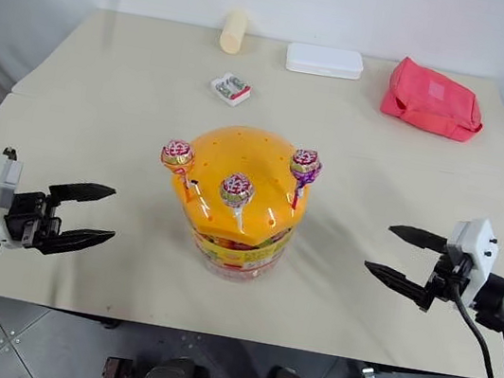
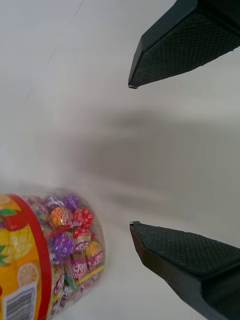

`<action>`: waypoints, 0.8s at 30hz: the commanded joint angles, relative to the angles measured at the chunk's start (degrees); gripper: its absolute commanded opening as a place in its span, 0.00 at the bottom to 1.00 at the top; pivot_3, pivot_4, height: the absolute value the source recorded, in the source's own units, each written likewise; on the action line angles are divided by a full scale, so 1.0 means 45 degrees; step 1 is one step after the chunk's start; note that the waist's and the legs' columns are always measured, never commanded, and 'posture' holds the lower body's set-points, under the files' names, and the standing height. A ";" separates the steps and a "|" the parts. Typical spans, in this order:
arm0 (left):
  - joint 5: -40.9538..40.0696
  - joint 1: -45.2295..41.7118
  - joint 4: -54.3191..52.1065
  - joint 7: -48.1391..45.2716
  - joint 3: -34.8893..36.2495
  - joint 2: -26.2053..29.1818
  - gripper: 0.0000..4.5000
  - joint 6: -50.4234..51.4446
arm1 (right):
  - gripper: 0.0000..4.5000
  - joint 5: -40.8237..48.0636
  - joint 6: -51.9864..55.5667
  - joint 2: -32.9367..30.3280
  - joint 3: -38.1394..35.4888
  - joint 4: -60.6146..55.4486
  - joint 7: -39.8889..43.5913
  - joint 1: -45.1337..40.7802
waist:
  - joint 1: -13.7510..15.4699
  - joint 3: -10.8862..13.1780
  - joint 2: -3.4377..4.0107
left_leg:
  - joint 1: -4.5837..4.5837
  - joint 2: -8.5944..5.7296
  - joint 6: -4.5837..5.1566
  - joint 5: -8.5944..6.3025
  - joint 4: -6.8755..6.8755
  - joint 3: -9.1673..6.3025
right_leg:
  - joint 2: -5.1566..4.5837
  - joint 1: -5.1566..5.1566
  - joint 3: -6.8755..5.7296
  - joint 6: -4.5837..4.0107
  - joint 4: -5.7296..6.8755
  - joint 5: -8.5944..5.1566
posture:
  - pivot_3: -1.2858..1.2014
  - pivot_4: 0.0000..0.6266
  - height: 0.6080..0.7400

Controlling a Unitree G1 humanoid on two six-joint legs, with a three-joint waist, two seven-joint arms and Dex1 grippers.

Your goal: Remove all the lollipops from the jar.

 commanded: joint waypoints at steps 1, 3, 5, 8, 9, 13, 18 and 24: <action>-0.0222 0.0066 -0.0542 0.0404 0.0109 0.0029 1.00 0.0340 | 0.99 -0.0071 -0.0258 -0.0018 0.0062 0.0185 0.0075 -0.0376 | -0.0017 0.0000 0.0000 | 0.0000 0.0002 0.0000 -0.0001 0.0005 0.0001 | 0.0001 0.0000 0.0000 0.0000 0.0002 0.0000 | 0.52 0.24 1.00; -0.0032 0.0182 -0.0787 0.0995 0.0175 -0.0040 1.00 0.0421 | 0.99 -0.0102 -0.0214 -0.0057 0.0124 0.0295 0.0115 -0.0519 | -0.0020 0.0000 0.0000 | -0.0001 0.0005 0.0000 -0.0002 0.0012 0.0001 | 0.0001 0.0000 0.0000 0.0000 0.0007 0.0000 | 0.52 0.24 1.00; -0.0995 0.0074 -0.1185 0.1594 0.0447 -0.0136 1.00 0.1638 | 0.99 -0.0173 -0.0229 -0.0158 0.0193 0.0625 0.0219 -0.0750 | -0.0006 0.0000 0.0000 | -0.0001 0.0008 0.0001 -0.0004 0.0016 -0.0001 | 0.0001 0.0000 0.0001 0.0000 0.0010 0.0000 | 0.52 0.24 1.00; -0.1357 -0.0112 -0.1714 0.2310 0.0359 -0.0222 1.00 0.2424 | 0.99 -0.0378 -0.0406 -0.0280 0.0366 0.1362 0.0467 -0.1230 | 0.0004 0.0000 0.0000 | -0.0006 0.0011 0.0016 -0.0019 0.0044 -0.0007 | -0.0004 0.0006 0.0002 0.0000 0.0021 0.0000 | 0.52 0.24 1.00; -0.1313 -0.0150 -0.1853 0.2578 0.0309 -0.0213 1.00 0.2601 | 0.99 -0.0449 -0.0474 -0.0311 0.0420 0.1565 0.0546 -0.1376 | 0.0000 0.0000 0.0000 | -0.0006 0.0011 0.0017 -0.0019 0.0046 -0.0010 | -0.0004 0.0009 0.0002 0.0000 0.0021 0.0000 | 0.52 0.24 1.00; -0.1514 0.0000 -0.2460 0.1754 0.0373 0.0460 1.00 0.2874 | 0.99 -0.0336 -0.0349 -0.0472 0.0314 0.1447 0.0802 -0.1617 | -0.0023 0.0000 0.0000 | -0.0004 0.0012 0.0015 -0.0021 0.0049 -0.0009 | 0.0002 0.0008 0.0001 -0.0001 0.0029 -0.0001 | 0.52 0.24 1.00; -0.1535 -0.1187 -0.2805 0.1347 0.0336 0.1079 1.00 0.2589 | 0.99 0.0458 0.0470 -0.0651 -0.0004 0.0876 0.1139 -0.1914 | 0.0009 0.0000 0.0001 | -0.0006 0.0013 0.0011 -0.0023 0.0054 -0.0006 | 0.0002 0.0007 0.0002 -0.0001 0.0028 -0.0001 | 0.52 0.24 1.00; -0.2079 -0.3460 -0.3246 0.1157 0.0041 0.1507 1.00 0.2741 | 0.99 0.1156 0.1086 -0.0742 -0.0656 -0.0515 0.1045 -0.1398 | 0.0031 0.0002 -0.0003 | -0.0010 0.0010 0.0011 -0.0027 0.0059 -0.0010 | 0.0003 0.0008 -0.0001 -0.0001 0.0029 -0.0001 | 0.52 0.24 1.00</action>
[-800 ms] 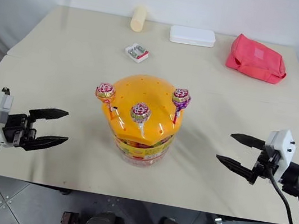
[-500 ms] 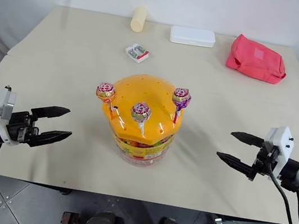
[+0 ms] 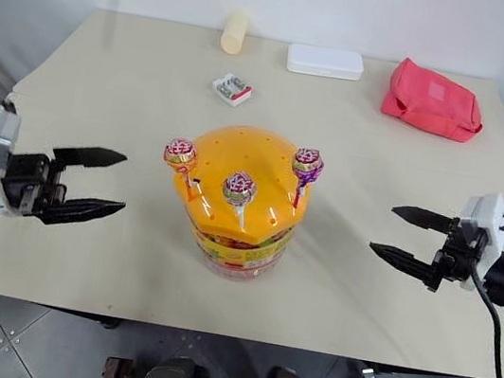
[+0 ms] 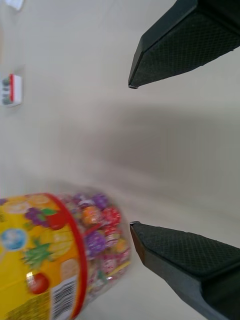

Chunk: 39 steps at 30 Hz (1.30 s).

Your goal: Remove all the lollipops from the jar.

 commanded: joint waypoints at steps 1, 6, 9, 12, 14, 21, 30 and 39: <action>-0.0743 -0.1262 -0.0810 0.0032 -0.0240 0.0138 1.00 0.0233 | 0.99 0.0539 0.0015 -0.0468 -0.1059 -0.1503 0.0270 0.0827 | 0.0040 0.0000 -0.0001 | -0.0001 0.0000 0.0000 0.0000 -0.0001 -0.0003 | 0.0000 0.0000 -0.0003 0.0000 0.0000 0.0000 | 0.52 0.24 1.00; -0.1007 -0.2800 -0.0931 -0.0403 -0.1254 -0.0263 1.00 0.0332 | 0.99 0.1884 0.0466 -0.0532 -0.2028 -0.2888 0.0862 0.1600 | 0.0006 0.0001 -0.0001 | -0.0011 -0.0012 0.0008 -0.0005 0.0010 -0.0009 | -0.0004 0.0002 -0.0004 0.0005 -0.0001 0.0003 | 0.52 0.24 1.00; -0.1623 -0.3894 -0.1096 -0.0913 -0.1991 -0.0755 1.00 0.0582 | 0.99 0.2636 0.0832 -0.0463 -0.2556 -0.3757 0.0776 0.1918 | 0.0001 0.0001 -0.0002 | -0.0011 -0.0007 0.0008 -0.0005 0.0012 -0.0011 | 0.0003 0.0001 -0.0004 0.0005 0.0001 0.0003 | 0.52 0.24 1.00; -0.1824 -0.4624 -0.1062 -0.1226 -0.2593 -0.1113 1.00 0.0851 | 0.99 0.3038 0.0924 -0.0491 -0.2909 -0.4377 0.0632 0.2032 | 0.0003 0.0002 -0.0003 | -0.0012 -0.0009 0.0008 -0.0005 0.0018 -0.0012 | 0.0002 0.0001 -0.0003 0.0005 0.0001 0.0003 | 0.52 0.24 1.00; -0.1774 -0.4864 -0.0946 -0.1695 -0.3027 -0.1346 1.00 0.0831 | 0.99 0.3244 0.1008 -0.0452 -0.3075 -0.4715 0.0351 0.1998 | 0.0003 0.0001 -0.0003 | -0.0011 -0.0010 0.0009 -0.0005 0.0019 -0.0013 | 0.0002 0.0002 -0.0003 0.0005 0.0000 0.0003 | 0.52 0.24 1.00; -0.0903 -0.5436 -0.0362 -0.2425 -0.4222 -0.1906 1.00 0.0651 | 0.99 0.3484 0.1187 -0.0352 -0.3529 -0.5682 -0.0567 0.2400 | 0.0021 0.0010 -0.0020 | -0.0015 -0.0014 0.0010 -0.0005 0.0029 -0.0023 | 0.0001 0.0007 -0.0003 0.0005 -0.0001 0.0003 | 0.52 0.24 1.00; 0.0039 -0.5890 0.0367 -0.2827 -0.4794 -0.2379 0.51 0.0015 | 1.00 0.3338 0.0896 -0.0214 -0.3970 -0.6048 -0.1152 0.3176 | 0.0041 0.0008 -0.0025 | -0.0015 -0.0018 0.0012 -0.0007 0.0032 -0.0033 | -0.0001 0.0016 -0.0007 0.0005 -0.0002 0.0003 | 0.52 0.24 1.00; -0.0412 -0.7022 0.1168 -0.2177 -0.4064 -0.3182 0.01 0.0175 | 1.00 0.3215 0.0459 -0.0121 -0.4095 -0.5967 -0.1505 0.3277 | 0.0050 0.0010 -0.0029 | -0.0017 -0.0018 0.0014 -0.0007 0.0039 -0.0045 | -0.0001 0.0020 -0.0015 0.0006 -0.0002 0.0003 | 0.52 0.24 1.00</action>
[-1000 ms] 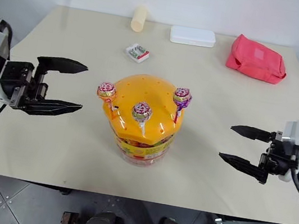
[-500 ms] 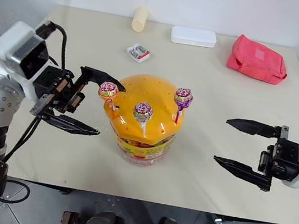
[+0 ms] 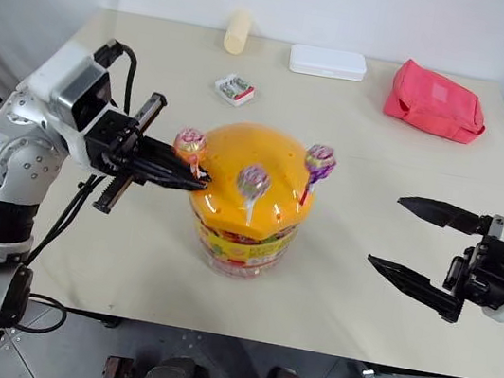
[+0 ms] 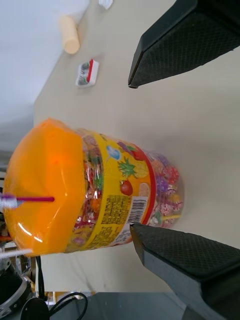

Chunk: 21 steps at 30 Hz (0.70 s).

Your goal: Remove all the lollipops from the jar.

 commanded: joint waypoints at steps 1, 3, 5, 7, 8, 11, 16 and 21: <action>-0.0458 -0.0694 0.0028 0.0524 0.0708 -0.0096 0.01 0.0196 | 1.00 0.0037 -0.0293 0.0007 -0.0377 -0.0087 -0.0020 -0.0043 | -0.0001 0.0000 0.0000 | 0.0000 0.0000 0.0000 0.0000 0.0001 0.0000 | 0.0000 0.0000 0.0000 0.0000 0.0001 0.0000 | 0.52 0.24 1.00; -0.0612 -0.0879 0.0057 0.0702 0.0903 -0.0166 0.01 0.0342 | 1.00 0.0019 -0.0334 -0.0052 -0.0387 0.0060 0.0041 -0.0093 | -0.0002 0.0000 0.0000 | 0.0000 0.0000 0.0000 0.0000 0.0002 -0.0004 | -0.0001 0.0001 -0.0001 0.0001 0.0002 0.0000 | 0.52 0.24 1.00; -0.0867 -0.1084 0.0015 0.1036 0.1199 -0.0200 0.01 0.0550 | 1.00 -0.0079 -0.0411 -0.0124 -0.0399 0.0296 0.0153 -0.0150 | -0.0015 0.0000 0.0000 | 0.0000 0.0000 0.0000 0.0000 0.0002 -0.0005 | -0.0001 0.0003 -0.0002 0.0001 0.0001 0.0000 | 0.52 0.24 1.00; -0.1161 -0.1266 -0.0063 0.1414 0.1522 -0.0205 0.01 0.0763 | 1.00 -0.0183 -0.0485 -0.0173 -0.0351 0.0506 0.0221 -0.0248 | -0.0026 0.0000 0.0000 | 0.0000 0.0001 0.0001 0.0000 0.0001 -0.0006 | -0.0001 0.0003 -0.0002 0.0001 0.0001 0.0000 | 0.52 0.24 1.00; -0.1270 -0.1356 -0.0084 0.1610 0.1665 -0.0182 0.01 0.0863 | 1.00 -0.0223 -0.0513 -0.0193 -0.0312 0.0597 0.0248 -0.0311 | -0.0030 0.0000 0.0000 | 0.0000 0.0001 0.0001 0.0000 0.0001 -0.0006 | 0.0000 0.0002 -0.0002 0.0001 0.0002 0.0000 | 0.52 0.24 1.00; -0.1097 -0.1735 0.0143 0.2650 0.2117 0.0045 0.01 0.1044 | 1.00 -0.0301 -0.0574 -0.0264 -0.0157 0.0863 0.0349 -0.0571 | -0.0028 0.0000 0.0000 | 0.0000 0.0001 0.0001 0.0000 0.0003 -0.0008 | -0.0001 0.0002 -0.0003 0.0001 0.0001 0.0000 | 0.52 0.24 1.00; 0.0762 -0.1819 0.0846 0.4968 0.2084 0.1351 0.01 0.1683 | 1.00 -0.0084 -0.0624 -0.0359 0.0068 0.1396 0.1032 -0.1204 | -0.0056 0.0000 0.0000 | 0.0006 0.0001 0.0001 0.0000 -0.0003 -0.0010 | 0.0000 0.0002 -0.0003 0.0001 0.0003 0.0001 | 0.52 0.24 1.00; 0.1780 -0.1297 0.0845 0.6860 0.2020 0.2715 0.01 0.3643 | 1.00 -0.0037 -0.0586 -0.0456 0.0357 0.1982 0.1721 -0.1832 | -0.0047 0.0002 -0.0003 | 0.0006 0.0000 0.0000 0.0000 -0.0009 -0.0004 | 0.0000 0.0001 -0.0003 0.0001 0.0001 0.0000 | 0.52 0.24 1.00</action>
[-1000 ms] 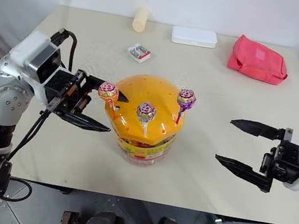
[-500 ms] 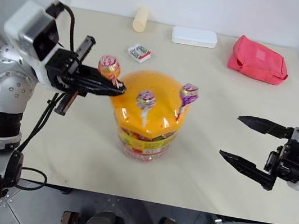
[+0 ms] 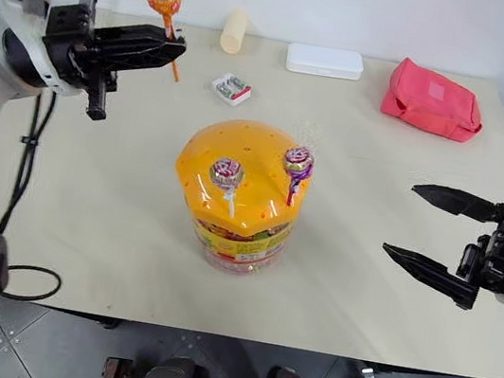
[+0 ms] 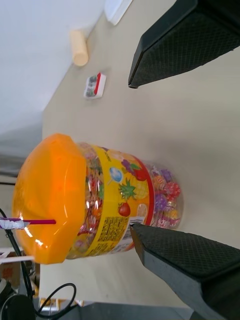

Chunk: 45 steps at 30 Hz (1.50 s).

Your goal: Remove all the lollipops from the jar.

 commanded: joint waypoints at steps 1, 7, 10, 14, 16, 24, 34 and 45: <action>0.0841 0.0387 -0.0127 0.1712 0.0242 0.0928 0.01 0.1582 | 1.00 0.0130 -0.0224 -0.0352 0.0158 0.0305 0.0374 -0.0613 | -0.0002 0.0000 0.0000 | 0.0000 0.0000 0.0000 0.0000 0.0002 -0.0003 | 0.0000 0.0001 -0.0001 0.0000 0.0002 0.0000 | 0.52 0.24 1.00; 0.2929 0.2213 0.0135 0.4468 -0.0419 0.2236 0.01 0.4574 | 1.00 -0.0432 -0.0353 -0.0277 0.1206 0.0979 0.0437 -0.1593 | -0.0018 0.0001 -0.0001 | 0.0002 0.0004 0.0000 0.0000 0.0000 0.0005 | 0.0001 -0.0003 0.0003 -0.0001 0.0006 0.0000 | 0.52 0.24 1.00; 0.3690 0.2971 0.0454 0.5099 -0.1089 0.2813 0.01 0.6074 | 1.00 -0.0567 -0.0422 -0.0206 0.1566 0.1170 0.0449 -0.1898 | -0.0023 0.0001 -0.0002 | 0.0003 0.0002 -0.0001 0.0000 -0.0013 0.0010 | 0.0003 -0.0016 0.0006 -0.0001 0.0013 -0.0001 | 0.52 0.24 1.00; 0.4635 0.3496 0.1158 0.5666 -0.1852 0.3150 0.01 0.7025 | 1.00 -0.0732 -0.0517 -0.0129 0.1950 0.1423 0.0477 -0.2243 | 0.0052 -0.0002 -0.0034 | -0.0014 -0.0001 -0.0002 0.0000 -0.0003 0.0013 | -0.0001 -0.0021 0.0004 -0.0001 0.0014 -0.0001 | 0.52 0.24 1.00; 0.5057 0.3543 0.1662 0.5933 -0.2150 0.3255 0.01 0.7425 | 1.00 -0.0798 -0.0549 -0.0086 0.2084 0.1509 0.0477 -0.2368 | 0.0036 -0.0005 -0.0038 | -0.0013 0.0000 -0.0002 0.0000 -0.0003 0.0015 | 0.0000 -0.0022 0.0004 -0.0001 0.0016 -0.0001 | 0.52 0.24 1.00; 0.5259 0.3228 0.2389 0.5934 -0.1916 0.3308 0.15 0.8675 | 1.00 -0.0947 -0.0554 -0.0047 0.2253 0.1645 0.0468 -0.2543 | 0.0021 -0.0007 -0.0042 | -0.0012 0.0000 -0.0003 0.0001 -0.0007 0.0026 | 0.0001 -0.0030 0.0004 -0.0001 0.0023 -0.0001 | 0.52 0.24 1.00; 0.4300 0.2580 0.0467 0.4047 -0.1465 0.4661 0.81 0.8378 | 1.00 -0.0642 -0.0121 -0.0497 0.2133 0.1455 0.0712 -0.2862 | 0.0014 -0.0005 -0.0046 | -0.0013 0.0005 -0.0006 0.0000 -0.0007 0.0030 | 0.0000 -0.0041 0.0008 -0.0003 0.0038 -0.0002 | 0.52 0.24 1.00; 0.1397 0.2856 -0.0399 0.0569 0.2469 0.1967 1.00 0.2066 | 1.00 0.0197 0.1648 -0.0520 0.2403 -0.0099 -0.0867 -0.3120 | -0.0001 -0.0006 -0.0053 | -0.0020 0.0007 -0.0005 -0.0001 0.0017 0.0027 | -0.0006 -0.0042 0.0006 -0.0004 0.0056 -0.0003 | 0.52 0.24 1.00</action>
